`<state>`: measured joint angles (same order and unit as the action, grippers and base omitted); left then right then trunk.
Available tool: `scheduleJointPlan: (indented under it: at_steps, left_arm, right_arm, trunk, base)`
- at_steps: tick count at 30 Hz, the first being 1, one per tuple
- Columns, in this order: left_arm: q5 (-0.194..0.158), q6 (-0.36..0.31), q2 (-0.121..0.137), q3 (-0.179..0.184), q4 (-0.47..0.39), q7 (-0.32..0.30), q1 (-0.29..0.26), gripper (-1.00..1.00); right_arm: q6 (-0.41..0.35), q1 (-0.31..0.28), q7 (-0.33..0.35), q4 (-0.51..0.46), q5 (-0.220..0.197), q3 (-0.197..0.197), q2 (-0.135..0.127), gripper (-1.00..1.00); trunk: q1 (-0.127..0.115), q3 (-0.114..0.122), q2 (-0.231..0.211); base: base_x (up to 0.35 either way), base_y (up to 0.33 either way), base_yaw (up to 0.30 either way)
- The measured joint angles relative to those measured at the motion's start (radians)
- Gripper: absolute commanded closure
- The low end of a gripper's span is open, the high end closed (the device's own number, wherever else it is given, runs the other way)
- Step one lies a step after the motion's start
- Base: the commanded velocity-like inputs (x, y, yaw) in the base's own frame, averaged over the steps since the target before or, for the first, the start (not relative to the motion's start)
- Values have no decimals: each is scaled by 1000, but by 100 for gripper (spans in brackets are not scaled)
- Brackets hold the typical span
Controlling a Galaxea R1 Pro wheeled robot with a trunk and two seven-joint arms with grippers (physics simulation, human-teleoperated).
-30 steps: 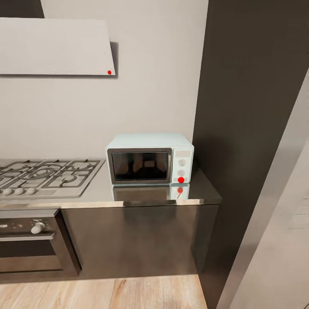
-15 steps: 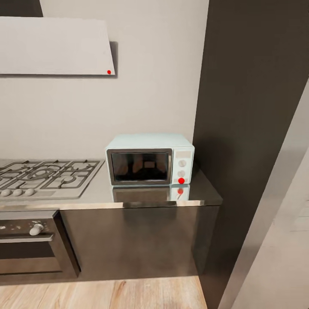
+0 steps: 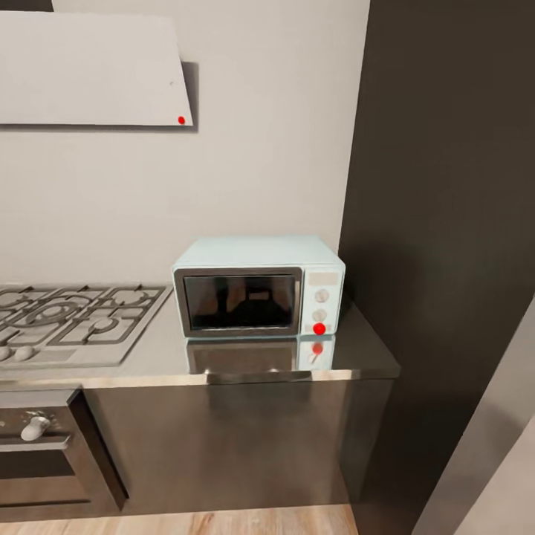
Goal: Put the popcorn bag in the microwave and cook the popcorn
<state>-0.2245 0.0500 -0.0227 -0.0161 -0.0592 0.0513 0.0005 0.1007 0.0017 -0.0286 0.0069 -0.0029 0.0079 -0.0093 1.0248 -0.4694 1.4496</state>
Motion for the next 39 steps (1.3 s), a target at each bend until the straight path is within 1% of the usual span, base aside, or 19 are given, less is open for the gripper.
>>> scheduleJointPlan:
  at_steps: [16, 21, 26, 33, 34, 37, 39]
  left_arm:
    - [0, 1, -2, -3, 0, 0, 0, -100]
    - [0, 1, -2, -3, 0, 1, 0, -100]
    - [0, 1, -2, -3, 0, 2, 0, -100]
    - [0, 1, -2, -4, 0, 3, 0, -100]
    - [0, 2, -2, -4, 0, 4, 0, -100]
    - [0, 2, -3, -4, 0, 6, 0, -100]
    - [0, 2, -3, -3, 0, 6, 0, -100]
  right_arm:
    - [2, 0, 0, 0, 4, 1, -2, -100]
    - [-5, 0, -2, 0, -5, -2, 4, -100]
    - [-4, 0, -3, 0, -3, -2, 6, -100]
    - [0, 0, -2, -7, 6, 1, 0, -100]
    - [2, 0, -2, -14, 7, 0, -1, -100]
    - [-13, -1, 4, -130, 9, -1, 5, -100]
    - [-37, -1, 5, -196, 10, -1, 8, -100]
  trunk:
    - [0, 0, 0]
    - [0, 0, 0]
    - [0, 0, 0]
    - [0, 0, 0]
    - [0, 0, 0]
    - [0, 0, 0]
    - [0, 0, 0]
  base:
    - [7, 0, 0]
    - [0, 0, 0]
    - [0, 0, 0]
    - [0, 0, 0]
    - [0, 0, 0]
    - [0, 0, 0]
    - [0, 0, 0]
